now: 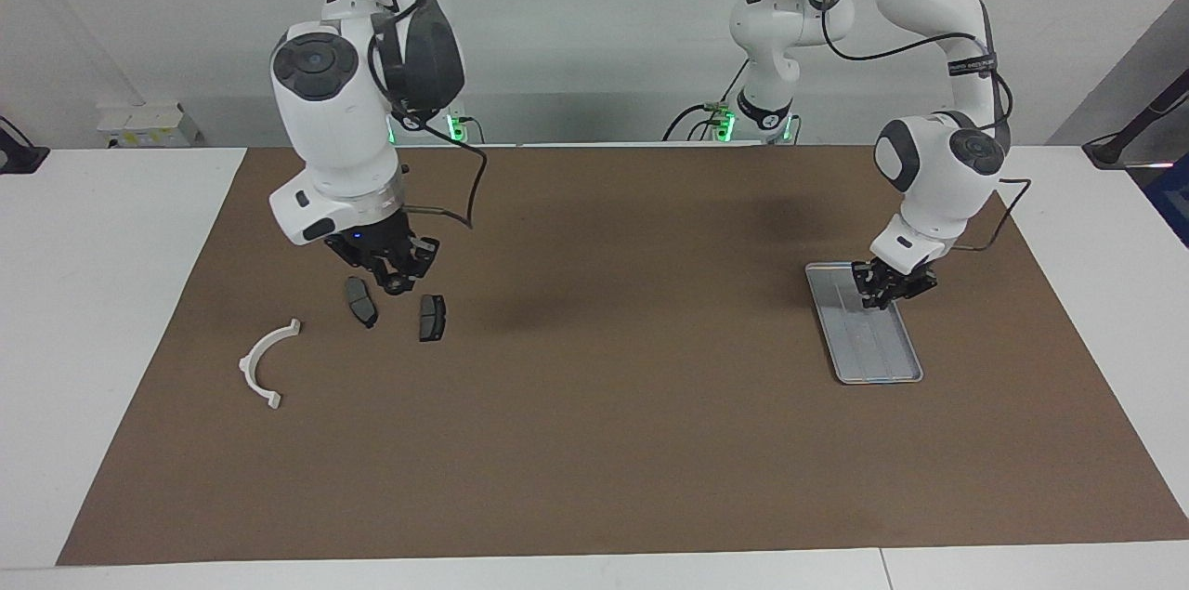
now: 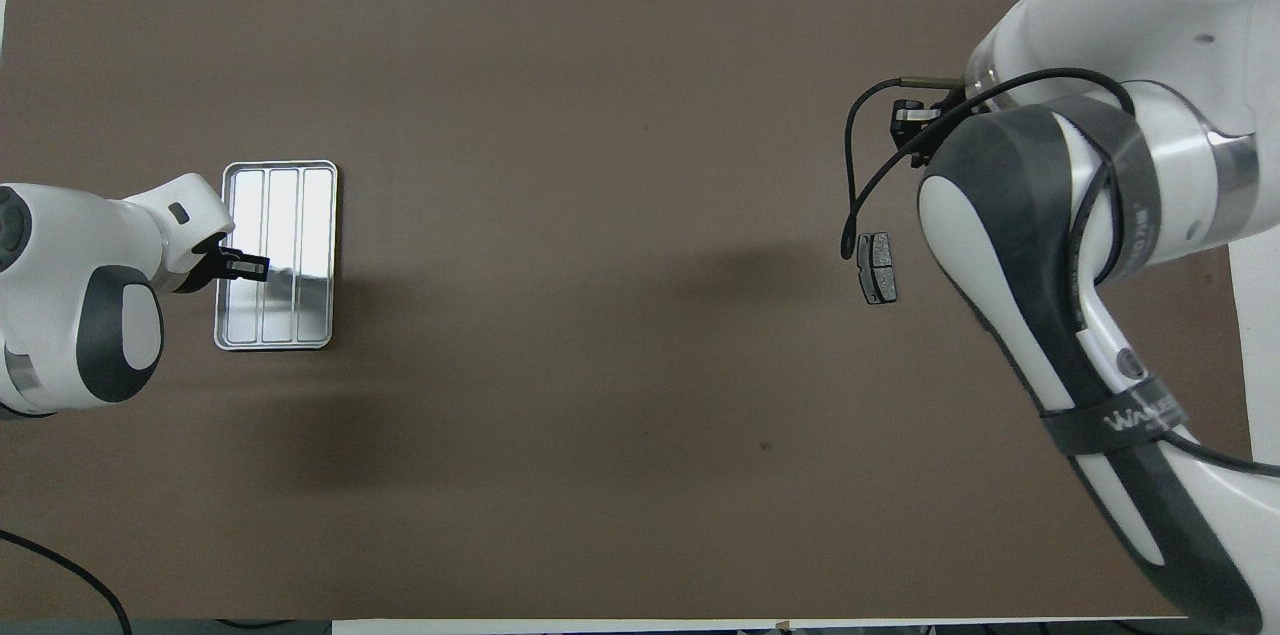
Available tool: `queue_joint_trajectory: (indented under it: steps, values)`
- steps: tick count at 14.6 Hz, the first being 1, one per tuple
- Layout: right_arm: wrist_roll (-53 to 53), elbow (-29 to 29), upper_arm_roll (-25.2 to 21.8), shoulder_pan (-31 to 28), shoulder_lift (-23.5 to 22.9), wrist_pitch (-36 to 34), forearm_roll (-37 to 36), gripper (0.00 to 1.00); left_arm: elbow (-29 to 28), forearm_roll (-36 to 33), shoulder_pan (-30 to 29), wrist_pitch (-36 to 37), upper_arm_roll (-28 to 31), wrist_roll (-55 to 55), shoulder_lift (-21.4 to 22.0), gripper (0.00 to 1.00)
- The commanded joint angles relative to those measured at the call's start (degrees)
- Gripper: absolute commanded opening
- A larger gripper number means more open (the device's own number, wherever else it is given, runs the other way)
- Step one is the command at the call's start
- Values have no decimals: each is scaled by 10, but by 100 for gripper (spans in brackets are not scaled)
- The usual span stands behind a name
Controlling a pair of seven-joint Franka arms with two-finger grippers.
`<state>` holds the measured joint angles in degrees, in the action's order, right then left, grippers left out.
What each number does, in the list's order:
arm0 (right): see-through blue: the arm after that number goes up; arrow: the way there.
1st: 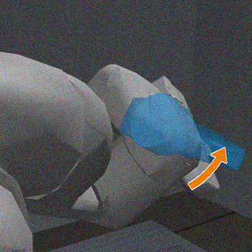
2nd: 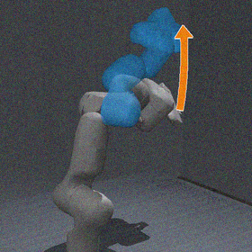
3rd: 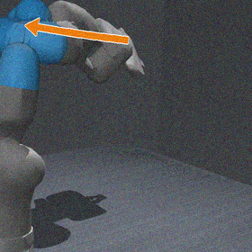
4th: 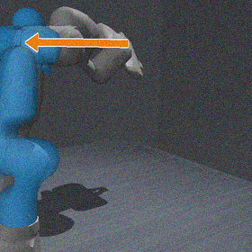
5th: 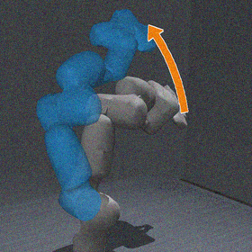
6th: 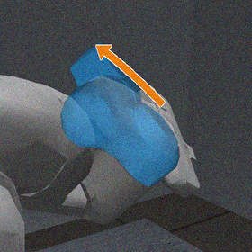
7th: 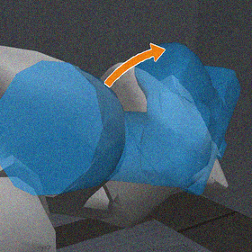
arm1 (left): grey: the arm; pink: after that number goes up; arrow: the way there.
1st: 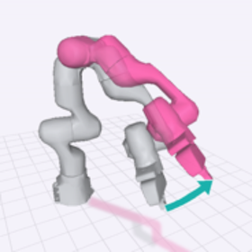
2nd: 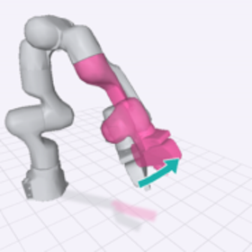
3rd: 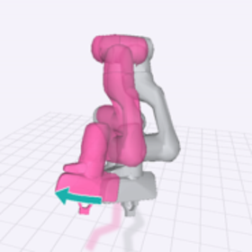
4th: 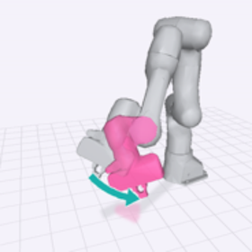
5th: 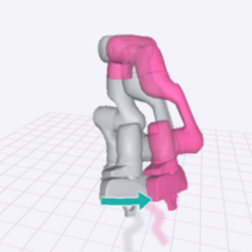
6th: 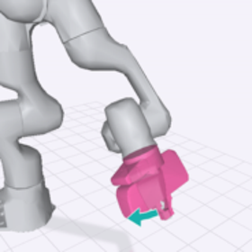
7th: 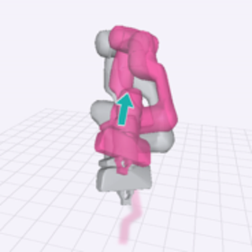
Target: Pick bearing gear from pile to tray
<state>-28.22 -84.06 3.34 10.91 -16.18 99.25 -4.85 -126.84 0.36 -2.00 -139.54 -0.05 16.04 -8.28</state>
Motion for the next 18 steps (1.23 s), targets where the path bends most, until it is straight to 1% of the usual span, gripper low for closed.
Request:
queue_joint_trajectory:
  steps: [1,3,6,9,10,12,14,17,18]
  values:
    - [-97,-11,3,44,4,5,3,0,-49,8,8,-16,0,6,35,0]
    - [-167,-12,4,82,0,13,4,0,-59,8,18,-17,0,-13,40,0]
    - [-214,-18,3,112,-2,23,32,0,-68,8,28,-18,1,-22,42,0]
    - [-274,-23,3,147,-5,37,33,0,-75,8,28,-30,0,-22,43,0]
    - [-281,-32,3,151,-5,47,34,0,-75,8,28,-30,0,-23,43,0]
    - [-298,-52,3,164,-8,78,34,0,-75,8,27,-30,1,-22,43,0]
    - [-322,-78,3,178,-19,126,34,0,-76,8,24,-32,1,-21,43,0]
    - [-336,-94,3,186,-40,182,34,0,-76,8,24,-38,0,-20,40,0]
    - [-337,-95,3,188,-48,190,34,0,-76,8,24,-43,0,-20,37,0]
